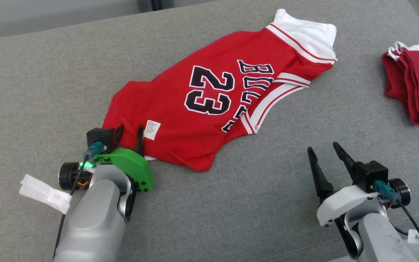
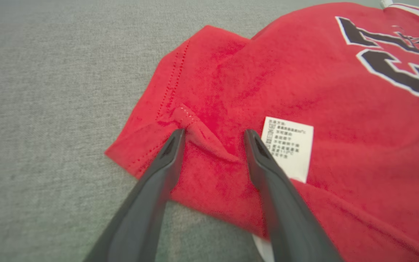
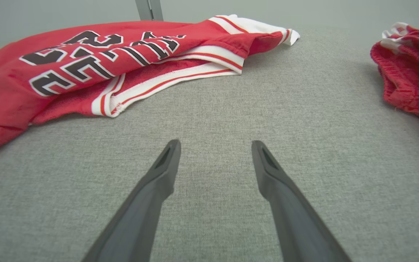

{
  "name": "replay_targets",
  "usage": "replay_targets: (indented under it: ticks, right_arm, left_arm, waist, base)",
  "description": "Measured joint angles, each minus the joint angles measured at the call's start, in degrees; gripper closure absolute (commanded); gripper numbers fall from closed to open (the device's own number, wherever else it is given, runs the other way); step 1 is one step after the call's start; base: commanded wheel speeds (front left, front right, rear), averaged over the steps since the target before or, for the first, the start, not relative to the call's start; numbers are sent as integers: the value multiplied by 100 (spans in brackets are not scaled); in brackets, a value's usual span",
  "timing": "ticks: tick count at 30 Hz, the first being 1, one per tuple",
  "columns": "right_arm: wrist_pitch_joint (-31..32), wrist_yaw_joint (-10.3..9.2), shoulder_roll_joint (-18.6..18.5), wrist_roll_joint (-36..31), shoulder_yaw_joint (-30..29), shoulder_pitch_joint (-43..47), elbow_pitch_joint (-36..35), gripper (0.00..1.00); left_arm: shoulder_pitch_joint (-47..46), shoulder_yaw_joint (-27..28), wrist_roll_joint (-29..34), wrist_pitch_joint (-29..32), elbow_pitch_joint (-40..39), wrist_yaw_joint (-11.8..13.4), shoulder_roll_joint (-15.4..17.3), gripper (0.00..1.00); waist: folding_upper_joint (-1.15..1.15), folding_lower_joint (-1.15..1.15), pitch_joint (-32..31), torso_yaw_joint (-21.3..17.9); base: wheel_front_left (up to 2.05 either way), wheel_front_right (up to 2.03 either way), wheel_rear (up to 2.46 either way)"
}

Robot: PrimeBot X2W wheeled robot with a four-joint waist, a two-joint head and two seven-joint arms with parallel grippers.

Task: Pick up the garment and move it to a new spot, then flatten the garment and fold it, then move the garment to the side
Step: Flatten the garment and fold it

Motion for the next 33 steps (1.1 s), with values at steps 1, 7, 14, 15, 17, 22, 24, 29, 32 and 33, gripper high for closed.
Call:
replay_targets:
  ticks: [1, 7, 14, 15, 17, 22, 24, 29, 32, 33]
  right_arm:
    - [1, 0, 1, 0, -18, -1, 15, 0]
    - [0, 0, 8, 9, -34, -6, 68, 0]
    - [0, 0, 19, 52, -34, 3, 125, 0]
    - [0, 0, 19, 57, -44, 7, 136, 0]
    - [0, 0, 20, 73, -58, 20, 158, 0]
    - [0, 0, 19, 101, -60, 131, 237, 0]
    - [0, 0, 19, 122, -18, 140, 254, 0]
    - [0, 0, 20, 203, 123, 141, 285, 0]
    - [0, 0, 20, 264, 223, 161, 282, 0]
    - [0, 0, 18, 291, 281, 179, 281, 0]
  left_arm:
    - [-20, -27, -41, -36, 53, -2, -1, 76]
    - [26, -140, -254, -192, 36, -35, -5, 100]
    - [250, 313, -220, -227, -1311, 134, 0, 100]
    - [344, 413, -215, -232, -1526, 171, -3, 100]
    - [526, 636, -169, -234, -1878, 233, -3, 100]
    - [931, 1278, 33, -235, -2258, 331, -1, 100]
    - [1096, 1545, 99, -234, -2253, 320, 18, 100]
    - [1523, 2103, 233, -234, -1967, 118, 64, 0]
    - [1809, 2295, 365, -234, -1917, 35, 49, 0]
    - [1918, 2330, 420, -234, -1929, 13, 46, 0]
  waist:
    - [0, 0, 1, 14]
    - [0, 0, -55, 158]
    - [0, 0, -211, 337]
    - [0, 0, -249, 361]
    - [0, 0, -326, 404]
    - [0, 0, -556, 535]
    - [0, 0, -628, 590]
    - [0, 0, -733, 724]
    - [0, 0, -772, 780]
    - [0, 0, -784, 801]
  base:
    - [0, 0, 0]
    - [0, 0, 0]
    - [0, 0, 0]
    - [0, 0, 0]
    - [0, 0, 0]
    - [0, 0, 0]
    - [0, 0, 0]
    - [0, 0, 0]
    - [0, 0, 0]
    - [0, 0, 0]
